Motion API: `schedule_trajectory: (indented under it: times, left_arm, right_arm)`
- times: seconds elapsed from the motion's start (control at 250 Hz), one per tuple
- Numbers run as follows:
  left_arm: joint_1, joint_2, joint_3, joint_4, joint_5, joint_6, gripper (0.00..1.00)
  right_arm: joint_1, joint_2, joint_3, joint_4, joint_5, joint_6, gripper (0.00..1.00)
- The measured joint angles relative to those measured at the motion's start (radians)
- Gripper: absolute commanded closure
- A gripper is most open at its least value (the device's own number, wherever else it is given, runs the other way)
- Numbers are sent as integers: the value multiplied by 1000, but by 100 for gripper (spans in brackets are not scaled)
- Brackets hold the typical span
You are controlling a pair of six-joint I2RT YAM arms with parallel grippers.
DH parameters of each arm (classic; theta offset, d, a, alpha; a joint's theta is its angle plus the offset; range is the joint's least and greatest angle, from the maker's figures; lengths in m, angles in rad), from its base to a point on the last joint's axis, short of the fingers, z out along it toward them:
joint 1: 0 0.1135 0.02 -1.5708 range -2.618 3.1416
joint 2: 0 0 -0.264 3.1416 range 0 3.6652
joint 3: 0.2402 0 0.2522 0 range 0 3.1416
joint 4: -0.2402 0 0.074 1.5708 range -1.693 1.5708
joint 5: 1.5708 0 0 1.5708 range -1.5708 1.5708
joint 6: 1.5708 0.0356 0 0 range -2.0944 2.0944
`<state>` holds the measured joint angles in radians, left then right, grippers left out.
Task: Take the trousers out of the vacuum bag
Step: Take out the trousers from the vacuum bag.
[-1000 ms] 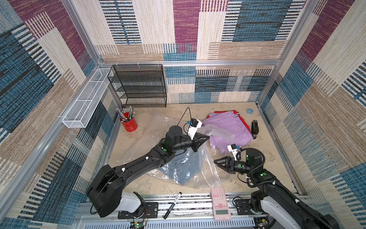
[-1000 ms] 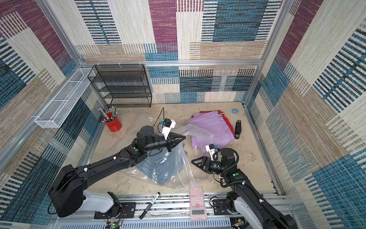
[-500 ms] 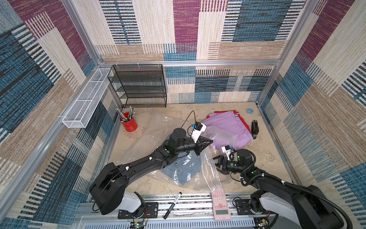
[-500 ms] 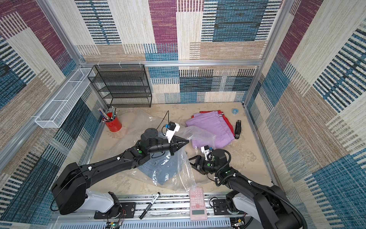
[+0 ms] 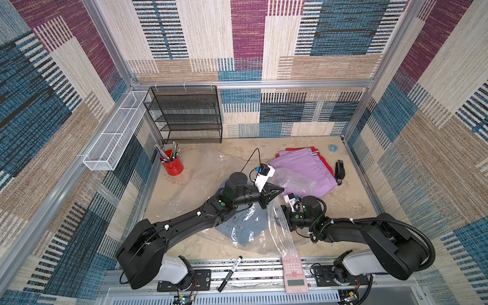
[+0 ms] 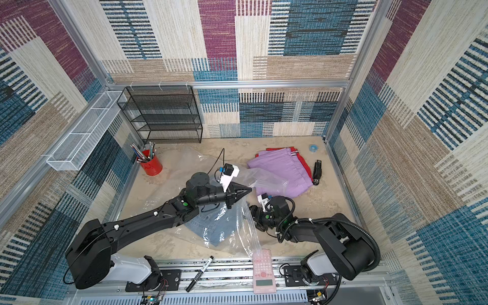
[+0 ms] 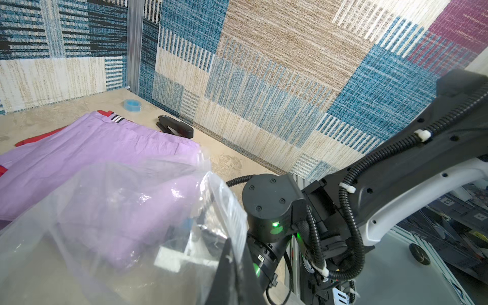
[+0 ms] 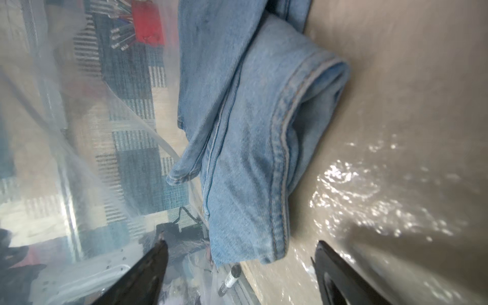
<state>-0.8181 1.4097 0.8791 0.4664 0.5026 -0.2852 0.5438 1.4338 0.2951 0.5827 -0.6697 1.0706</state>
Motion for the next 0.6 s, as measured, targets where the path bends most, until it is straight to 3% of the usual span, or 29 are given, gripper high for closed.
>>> schedule_trajectory:
  times: [0.324, 0.6]
  left_arm:
    - [0, -6, -8, 7, 0, 0, 100]
    - [-1, -13, -8, 7, -3, 1, 100]
  right_arm:
    - [18, 153, 67, 85, 15, -5, 9]
    - [24, 175, 114, 51, 26, -13, 5]
